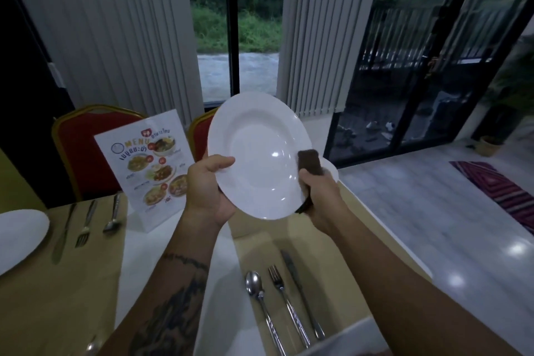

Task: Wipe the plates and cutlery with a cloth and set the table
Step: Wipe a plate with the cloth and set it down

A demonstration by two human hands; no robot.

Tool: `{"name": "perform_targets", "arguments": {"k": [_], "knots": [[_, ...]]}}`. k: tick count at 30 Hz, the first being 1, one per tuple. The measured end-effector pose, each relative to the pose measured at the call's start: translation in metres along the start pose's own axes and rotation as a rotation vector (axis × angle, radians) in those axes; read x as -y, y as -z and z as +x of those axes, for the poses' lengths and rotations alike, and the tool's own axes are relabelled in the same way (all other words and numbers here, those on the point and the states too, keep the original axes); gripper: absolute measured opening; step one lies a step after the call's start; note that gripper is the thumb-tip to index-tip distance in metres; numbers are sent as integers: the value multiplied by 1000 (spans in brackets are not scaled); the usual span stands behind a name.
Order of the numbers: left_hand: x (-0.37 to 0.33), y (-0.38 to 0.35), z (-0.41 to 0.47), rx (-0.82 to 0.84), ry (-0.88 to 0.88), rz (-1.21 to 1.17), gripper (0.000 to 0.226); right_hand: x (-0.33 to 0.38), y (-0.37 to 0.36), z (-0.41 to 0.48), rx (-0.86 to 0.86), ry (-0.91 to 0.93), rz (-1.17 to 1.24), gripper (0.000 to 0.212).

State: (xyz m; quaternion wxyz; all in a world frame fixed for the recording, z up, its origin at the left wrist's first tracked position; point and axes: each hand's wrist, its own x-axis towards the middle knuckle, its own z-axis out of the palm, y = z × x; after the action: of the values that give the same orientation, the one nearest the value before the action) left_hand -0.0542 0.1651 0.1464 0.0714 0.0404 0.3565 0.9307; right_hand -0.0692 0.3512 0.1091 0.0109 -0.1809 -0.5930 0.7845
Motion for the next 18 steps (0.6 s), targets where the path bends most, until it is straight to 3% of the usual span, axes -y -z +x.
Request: {"name": "perform_targets", "arguments": {"k": [3,5,8,12,15,18], "knots": [[17,-5,6,-94,-52,-62,59,-3,16,-16,250,-240,435,29],[28,-1,8,-140,-20,-85,60,-11,27,-19,315,-267,488,32],[28,7,14,-133,93,57,35,-14,52,-11,216,-97,182,35],[4,3,35,-16,252,319,28,21,85,6,83,97,-311,27],[11,-21,47,15,368,392,30,48,97,19,41,207,-566,26],[42,-43,51,40,360,368,44,56,104,40,-83,306,-687,34]]}}
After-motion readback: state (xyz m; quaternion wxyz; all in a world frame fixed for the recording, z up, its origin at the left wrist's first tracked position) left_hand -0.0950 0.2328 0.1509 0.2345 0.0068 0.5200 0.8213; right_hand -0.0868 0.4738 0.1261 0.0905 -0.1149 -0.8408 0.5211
